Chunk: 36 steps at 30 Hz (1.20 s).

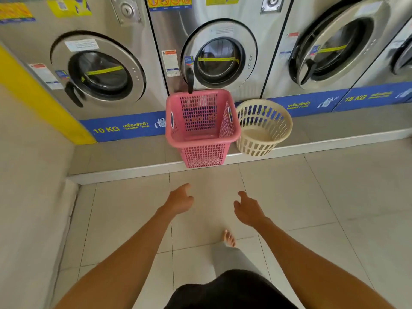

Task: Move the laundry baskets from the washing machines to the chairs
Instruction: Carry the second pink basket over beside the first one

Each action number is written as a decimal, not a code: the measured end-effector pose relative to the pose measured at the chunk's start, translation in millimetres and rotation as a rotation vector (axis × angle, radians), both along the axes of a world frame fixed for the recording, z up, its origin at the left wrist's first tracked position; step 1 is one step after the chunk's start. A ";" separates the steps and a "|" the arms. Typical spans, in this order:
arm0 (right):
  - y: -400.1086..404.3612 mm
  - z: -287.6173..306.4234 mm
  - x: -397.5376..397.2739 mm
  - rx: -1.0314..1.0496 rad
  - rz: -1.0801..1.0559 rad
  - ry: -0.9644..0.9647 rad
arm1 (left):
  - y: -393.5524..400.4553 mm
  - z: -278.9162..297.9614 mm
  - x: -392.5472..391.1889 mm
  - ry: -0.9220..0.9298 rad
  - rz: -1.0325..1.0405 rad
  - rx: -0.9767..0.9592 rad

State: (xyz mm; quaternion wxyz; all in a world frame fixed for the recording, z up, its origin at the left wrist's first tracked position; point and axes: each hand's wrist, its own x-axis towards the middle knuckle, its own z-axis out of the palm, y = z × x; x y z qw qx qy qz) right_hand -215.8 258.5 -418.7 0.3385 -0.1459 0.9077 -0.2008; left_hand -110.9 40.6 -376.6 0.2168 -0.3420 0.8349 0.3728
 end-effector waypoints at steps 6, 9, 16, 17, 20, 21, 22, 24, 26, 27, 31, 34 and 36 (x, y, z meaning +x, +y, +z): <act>-47.0 6.8 -114.1 0.058 0.072 0.028 | -51.9 -1.5 -86.9 -0.034 0.058 0.001; -71.6 8.9 -159.4 0.071 0.092 0.027 | -75.7 -2.3 -113.6 -0.016 0.085 -0.006; -133.7 4.0 -249.1 0.070 0.094 0.009 | -140.3 -14.1 -172.7 -0.055 0.175 0.036; -142.3 5.4 -259.3 0.061 0.092 0.007 | -149.6 -16.5 -182.4 -0.046 0.171 0.032; -166.4 -0.1 -288.4 0.065 0.069 -0.002 | -177.1 -20.1 -210.5 -0.038 0.103 -0.008; -174.7 -0.6 -299.5 0.079 0.055 -0.006 | -186.8 -21.1 -218.9 -0.040 0.080 -0.020; -182.6 -0.6 -309.9 0.089 0.036 -0.006 | -196.1 -20.6 -226.2 -0.039 0.061 -0.031; -199.6 -2.4 -330.9 0.079 0.023 0.026 | -216.9 -24.1 -244.4 -0.055 0.019 -0.047; -212.7 -4.6 -350.2 0.076 0.007 0.044 | -239.0 -28.8 -261.1 -0.085 0.022 -0.060; -216.7 -6.8 -356.5 0.091 -0.007 0.040 | -248.4 -34.7 -267.0 -0.098 0.028 -0.080; -224.9 -29.1 -379.7 0.121 -0.051 -0.008 | -273.2 -64.2 -287.0 -0.167 0.035 -0.126; -229.0 -35.4 -393.6 0.133 -0.022 -0.017 | -289.2 -86.6 -305.6 -0.213 0.088 -0.198; -230.1 -37.0 -405.0 0.162 -0.009 -0.029 | -290.3 -96.3 -313.5 -0.224 0.126 -0.236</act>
